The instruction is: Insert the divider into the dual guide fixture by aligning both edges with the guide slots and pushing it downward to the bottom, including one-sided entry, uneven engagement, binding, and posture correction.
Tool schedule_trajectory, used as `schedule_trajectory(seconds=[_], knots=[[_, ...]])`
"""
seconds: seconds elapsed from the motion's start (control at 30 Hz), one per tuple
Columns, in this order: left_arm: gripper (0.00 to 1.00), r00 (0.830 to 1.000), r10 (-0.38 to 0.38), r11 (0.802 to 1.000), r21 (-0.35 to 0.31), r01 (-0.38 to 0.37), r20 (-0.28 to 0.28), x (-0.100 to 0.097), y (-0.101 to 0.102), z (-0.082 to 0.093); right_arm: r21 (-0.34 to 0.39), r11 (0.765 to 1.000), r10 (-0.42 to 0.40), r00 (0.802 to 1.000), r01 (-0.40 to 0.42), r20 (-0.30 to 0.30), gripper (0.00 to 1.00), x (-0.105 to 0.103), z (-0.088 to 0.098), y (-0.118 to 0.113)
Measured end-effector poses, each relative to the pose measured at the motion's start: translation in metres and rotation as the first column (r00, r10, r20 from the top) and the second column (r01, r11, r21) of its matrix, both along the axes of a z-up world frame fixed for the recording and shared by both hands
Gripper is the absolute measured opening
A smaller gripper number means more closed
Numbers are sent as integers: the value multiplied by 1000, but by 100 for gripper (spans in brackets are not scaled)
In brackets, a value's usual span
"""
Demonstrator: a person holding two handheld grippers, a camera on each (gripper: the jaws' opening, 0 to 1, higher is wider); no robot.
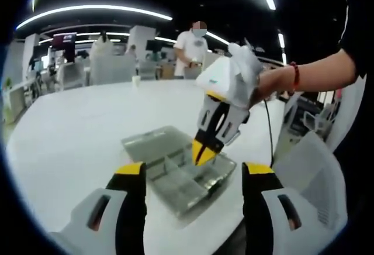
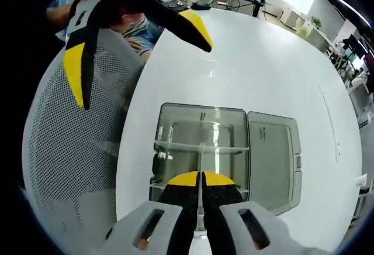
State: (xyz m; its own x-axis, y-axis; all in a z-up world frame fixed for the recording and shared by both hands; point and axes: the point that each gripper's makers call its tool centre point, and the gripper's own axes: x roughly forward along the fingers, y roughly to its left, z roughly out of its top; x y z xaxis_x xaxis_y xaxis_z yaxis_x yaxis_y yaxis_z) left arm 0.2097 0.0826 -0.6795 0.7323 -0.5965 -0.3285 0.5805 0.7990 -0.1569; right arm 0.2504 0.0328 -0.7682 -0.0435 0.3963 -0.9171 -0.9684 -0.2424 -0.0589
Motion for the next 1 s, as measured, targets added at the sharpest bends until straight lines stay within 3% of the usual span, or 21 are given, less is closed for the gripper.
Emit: schedule_trajectory(seconds=[0.67, 1.0], knots=[[65, 1000, -4, 1000, 5, 4, 1, 0, -1, -1, -10, 1000, -9, 1000, 9, -16, 0, 0, -7, 0], [65, 1000, -1, 1000, 12, 1, -5, -2, 1, -2, -5, 999, -32, 999, 32, 15, 0, -1, -7, -1]])
